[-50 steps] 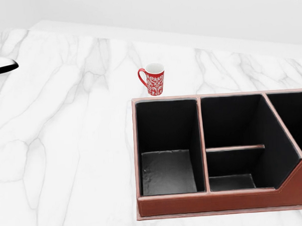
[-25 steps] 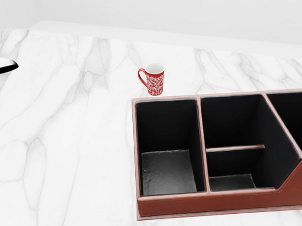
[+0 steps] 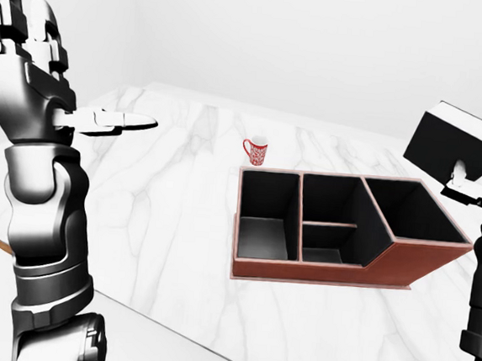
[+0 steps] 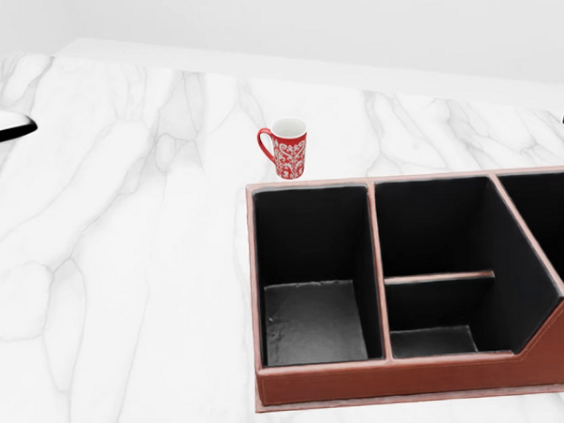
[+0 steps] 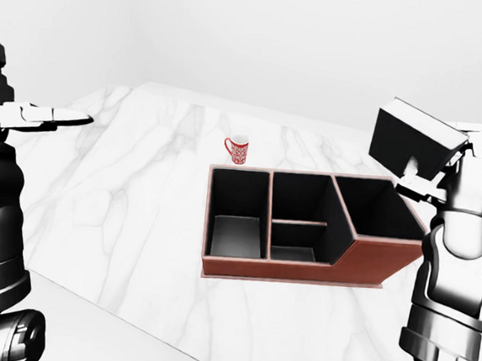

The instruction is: Pick up the book and place it in the right compartment of the caddy.

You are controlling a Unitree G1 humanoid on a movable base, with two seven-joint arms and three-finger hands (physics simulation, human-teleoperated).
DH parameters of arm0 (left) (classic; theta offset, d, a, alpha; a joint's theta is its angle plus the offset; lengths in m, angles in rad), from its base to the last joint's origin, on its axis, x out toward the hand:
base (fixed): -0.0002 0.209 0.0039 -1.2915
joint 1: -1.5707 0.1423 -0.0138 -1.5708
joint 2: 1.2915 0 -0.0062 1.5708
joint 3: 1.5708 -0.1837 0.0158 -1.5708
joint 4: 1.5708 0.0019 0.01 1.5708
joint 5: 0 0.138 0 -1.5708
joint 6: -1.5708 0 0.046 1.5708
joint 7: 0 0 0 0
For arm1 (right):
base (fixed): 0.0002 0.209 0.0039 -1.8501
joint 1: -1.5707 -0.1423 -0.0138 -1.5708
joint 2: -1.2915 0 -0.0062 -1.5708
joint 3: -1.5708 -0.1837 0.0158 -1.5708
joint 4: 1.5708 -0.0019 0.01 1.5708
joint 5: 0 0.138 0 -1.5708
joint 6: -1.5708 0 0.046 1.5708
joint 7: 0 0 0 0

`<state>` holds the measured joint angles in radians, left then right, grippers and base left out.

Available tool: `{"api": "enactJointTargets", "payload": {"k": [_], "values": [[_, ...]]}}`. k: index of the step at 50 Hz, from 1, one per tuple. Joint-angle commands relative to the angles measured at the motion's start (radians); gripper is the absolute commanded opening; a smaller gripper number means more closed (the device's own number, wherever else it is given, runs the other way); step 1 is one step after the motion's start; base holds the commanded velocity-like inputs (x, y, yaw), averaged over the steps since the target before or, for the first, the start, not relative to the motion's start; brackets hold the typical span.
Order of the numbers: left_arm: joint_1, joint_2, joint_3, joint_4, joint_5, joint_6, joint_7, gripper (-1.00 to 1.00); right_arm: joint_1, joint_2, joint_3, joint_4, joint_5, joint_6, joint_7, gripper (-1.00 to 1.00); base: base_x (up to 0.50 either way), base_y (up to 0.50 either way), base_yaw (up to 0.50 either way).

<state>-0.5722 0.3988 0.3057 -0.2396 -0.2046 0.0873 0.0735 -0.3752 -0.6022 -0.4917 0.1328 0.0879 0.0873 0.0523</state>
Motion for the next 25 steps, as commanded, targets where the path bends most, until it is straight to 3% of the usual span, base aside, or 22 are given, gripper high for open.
{"api": "enactJointTargets", "payload": {"k": [1, 25], "values": [[0.004, -0.003, -0.001, 0.001, 0.002, 0.0, -0.001, 1.0, 0.004, 0.014, -0.009, -0.011, 0.045, 0.0, -0.014, -1.0, 0.0, 0.0, 0.0], [-0.005, 0.002, 0.0, 0.002, 0.001, 0.0, 0.0, 1.0, 0.049, 0.04, -0.026, -0.064, 0.036, 0.0, 0.012, -1.0, 0.0, 0.0, 0.0]]}}
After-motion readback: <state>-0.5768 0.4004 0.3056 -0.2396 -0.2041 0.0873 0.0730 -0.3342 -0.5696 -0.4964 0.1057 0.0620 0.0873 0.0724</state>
